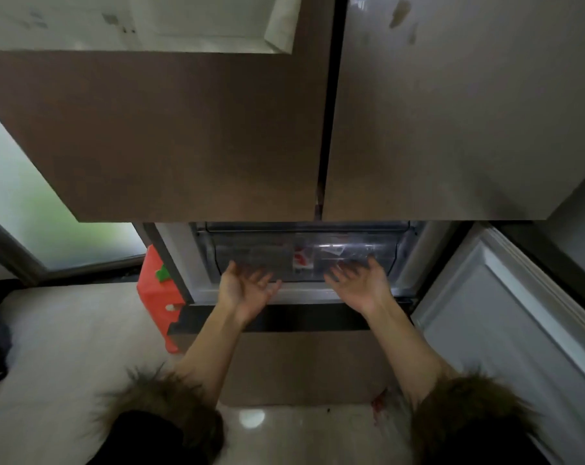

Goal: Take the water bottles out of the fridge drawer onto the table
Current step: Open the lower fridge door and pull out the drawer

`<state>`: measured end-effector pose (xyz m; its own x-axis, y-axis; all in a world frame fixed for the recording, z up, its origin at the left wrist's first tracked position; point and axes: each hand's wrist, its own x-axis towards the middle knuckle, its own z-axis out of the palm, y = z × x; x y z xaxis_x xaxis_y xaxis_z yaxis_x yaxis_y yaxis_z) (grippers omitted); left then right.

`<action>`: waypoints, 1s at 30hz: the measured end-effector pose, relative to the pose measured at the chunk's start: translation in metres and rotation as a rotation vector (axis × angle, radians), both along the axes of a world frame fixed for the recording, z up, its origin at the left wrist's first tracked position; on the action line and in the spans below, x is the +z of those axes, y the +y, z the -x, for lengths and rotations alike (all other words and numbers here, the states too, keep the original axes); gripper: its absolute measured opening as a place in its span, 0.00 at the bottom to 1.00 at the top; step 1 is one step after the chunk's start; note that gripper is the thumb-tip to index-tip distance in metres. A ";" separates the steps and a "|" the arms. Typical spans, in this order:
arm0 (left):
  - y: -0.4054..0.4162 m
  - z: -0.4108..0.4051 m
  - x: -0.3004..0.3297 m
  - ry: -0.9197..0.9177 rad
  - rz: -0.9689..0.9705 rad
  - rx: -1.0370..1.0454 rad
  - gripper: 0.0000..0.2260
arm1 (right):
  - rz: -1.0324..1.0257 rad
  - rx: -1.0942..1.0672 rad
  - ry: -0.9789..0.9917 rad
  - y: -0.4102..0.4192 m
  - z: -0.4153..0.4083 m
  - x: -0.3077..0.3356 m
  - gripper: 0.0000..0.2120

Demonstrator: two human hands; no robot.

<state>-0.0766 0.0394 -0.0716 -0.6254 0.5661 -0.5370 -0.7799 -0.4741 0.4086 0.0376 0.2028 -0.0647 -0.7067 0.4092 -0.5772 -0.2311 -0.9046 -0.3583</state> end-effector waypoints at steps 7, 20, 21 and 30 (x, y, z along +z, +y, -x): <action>0.025 0.024 0.010 -0.070 -0.172 0.127 0.20 | 0.108 -0.099 0.111 0.031 0.022 -0.004 0.28; 0.031 0.027 -0.004 -0.119 -0.221 0.169 0.23 | 0.128 -0.120 0.138 0.036 0.022 -0.016 0.27; 0.031 0.026 -0.004 -0.118 -0.226 0.170 0.23 | 0.118 -0.121 0.133 0.036 0.022 -0.016 0.27; 0.029 0.030 -0.013 -0.145 -0.231 0.159 0.26 | 0.093 -0.139 0.100 0.036 0.029 -0.018 0.27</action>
<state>-0.1067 0.0683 -0.0847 -0.6424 0.5846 -0.4956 -0.7306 -0.6624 0.1657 0.0086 0.2392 -0.0829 -0.7031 0.4552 -0.5463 -0.3864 -0.8895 -0.2439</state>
